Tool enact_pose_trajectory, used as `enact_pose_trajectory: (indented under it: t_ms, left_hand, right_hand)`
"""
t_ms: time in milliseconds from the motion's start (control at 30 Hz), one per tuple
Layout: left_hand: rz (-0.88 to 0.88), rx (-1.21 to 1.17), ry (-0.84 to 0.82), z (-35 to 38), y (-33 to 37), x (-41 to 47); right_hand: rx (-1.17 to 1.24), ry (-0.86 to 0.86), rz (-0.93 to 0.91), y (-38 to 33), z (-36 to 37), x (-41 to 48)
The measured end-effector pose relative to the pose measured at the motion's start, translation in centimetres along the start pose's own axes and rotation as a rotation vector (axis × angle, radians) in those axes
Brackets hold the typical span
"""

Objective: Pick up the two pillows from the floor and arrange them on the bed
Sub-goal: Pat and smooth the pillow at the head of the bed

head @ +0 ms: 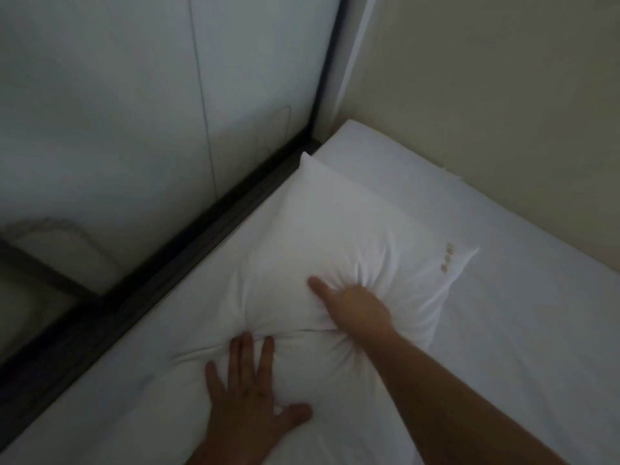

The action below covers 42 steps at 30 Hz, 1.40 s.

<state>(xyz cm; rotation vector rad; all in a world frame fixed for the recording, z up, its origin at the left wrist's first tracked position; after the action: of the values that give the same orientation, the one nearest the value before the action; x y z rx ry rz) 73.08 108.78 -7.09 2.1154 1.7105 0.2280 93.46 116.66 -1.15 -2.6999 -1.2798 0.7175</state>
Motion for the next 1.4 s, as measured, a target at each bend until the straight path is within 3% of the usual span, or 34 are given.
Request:
enact_pose_trajectory:
  t_ms: [100, 200, 300, 367, 500, 567, 633, 833, 967, 1100, 1267, 1300, 1400]
  left_hand:
    - [-0.007, 0.045, 0.031, -0.5, 0.8, -0.4]
    - [-0.051, 0.02, 0.076, -1.2, 1.8, -0.6]
    - [-0.152, -0.026, 0.136, -2.2, 3.0, -0.6]
    - [-0.196, -0.063, 0.191, -3.5, 3.7, -0.9]
    - [-0.134, -0.122, 0.415, -7.8, 5.7, -1.3]
    - [-0.087, -0.149, 0.495, -10.1, 7.5, -0.2]
    - [-0.014, -0.165, 0.55, -12.2, 9.8, 1.7]
    - [0.141, -0.211, 0.659, -15.3, 14.8, 9.6]
    - [0.105, -0.08, 0.53, -11.5, 14.6, 14.5]
    - [0.014, 0.047, 0.085, -2.7, 11.6, 17.9]
    - [0.047, -0.012, 0.047, 1.7, 8.3, 21.4]
    - [0.052, -0.02, 0.059, 1.7, 8.0, 21.9]
    - [0.066, -0.038, 0.069, 1.5, 8.2, 21.7]
  right_hand:
    - [0.004, -0.157, -0.055, -0.2, -0.2, 3.0]
    - [-0.002, -0.178, -0.23, -0.3, 0.1, 4.1]
    - [-0.011, -0.068, -0.403, -0.5, 0.3, 3.5]
    - [0.02, 0.025, -0.393, 0.0, -0.4, 2.8]
    - [0.103, 0.193, -0.305, 0.1, -5.5, 2.6]
    - [0.072, 0.297, -0.397, -0.7, -9.0, 2.9]
    - [0.131, 0.411, -0.42, -1.4, -12.8, 3.5]
    - [0.302, 0.523, -0.322, -2.9, -20.0, 10.5]
    - [0.25, 0.479, -0.271, -3.0, -19.1, 16.1]
    - [-0.049, 0.353, -0.319, -1.7, -11.7, 20.0]
    - [-0.171, 0.384, -0.47, -1.4, -6.6, 21.8]
    - [-0.107, 0.397, -0.433, -1.3, -7.3, 22.3]
    - [0.24, 0.328, -0.057, 0.5, -10.2, 24.2]
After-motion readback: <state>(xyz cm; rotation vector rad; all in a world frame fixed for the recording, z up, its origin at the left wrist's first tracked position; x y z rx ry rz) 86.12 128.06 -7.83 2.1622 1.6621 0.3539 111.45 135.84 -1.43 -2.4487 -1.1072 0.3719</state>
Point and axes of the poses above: each hand's wrist, its own x-axis towards the middle knuckle, its own z-axis out of the palm, y = z × x, the point moved 6 cm from there along x, towards the middle knuckle, and after that the axes turned 9 degrees about y, right-handed, at the moved point
